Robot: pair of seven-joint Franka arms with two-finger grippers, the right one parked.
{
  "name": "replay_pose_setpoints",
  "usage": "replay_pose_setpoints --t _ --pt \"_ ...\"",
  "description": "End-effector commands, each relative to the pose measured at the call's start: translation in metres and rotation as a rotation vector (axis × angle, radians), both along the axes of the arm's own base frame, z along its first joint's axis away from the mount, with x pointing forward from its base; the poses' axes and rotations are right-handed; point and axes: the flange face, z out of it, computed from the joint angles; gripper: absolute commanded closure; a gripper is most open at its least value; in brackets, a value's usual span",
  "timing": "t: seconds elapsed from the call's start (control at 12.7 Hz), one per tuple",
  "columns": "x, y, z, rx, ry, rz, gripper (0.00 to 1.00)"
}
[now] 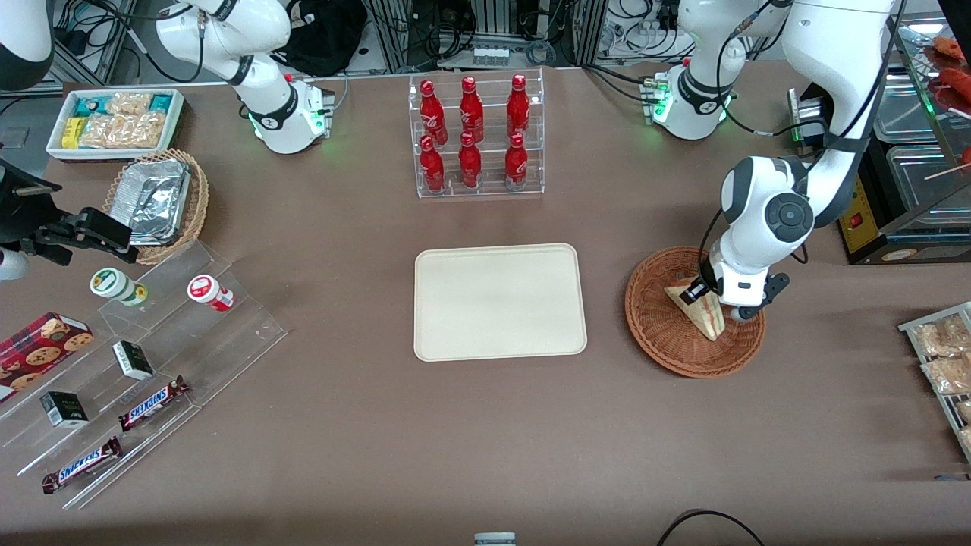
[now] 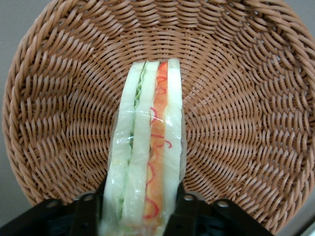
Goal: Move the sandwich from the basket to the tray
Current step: 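Lift the sandwich and carry it over the cream tray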
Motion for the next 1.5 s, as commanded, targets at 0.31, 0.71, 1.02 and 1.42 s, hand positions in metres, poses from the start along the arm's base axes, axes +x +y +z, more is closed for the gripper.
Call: replay_pose_setpoints --t 0.31,0.71,1.02,1.42 --pt "0.032 -0.028 0.081 0.044 0.164 -0.176 0.89" --pt "0.032 -0.111 0.084 0.035 0.183 -0.432 0.97" --pt "0.044 -0.187 0.066 0.001 0.172 -0.543 0.96" --pt "0.030 -0.285 0.053 -0.011 0.150 -0.531 0.96"
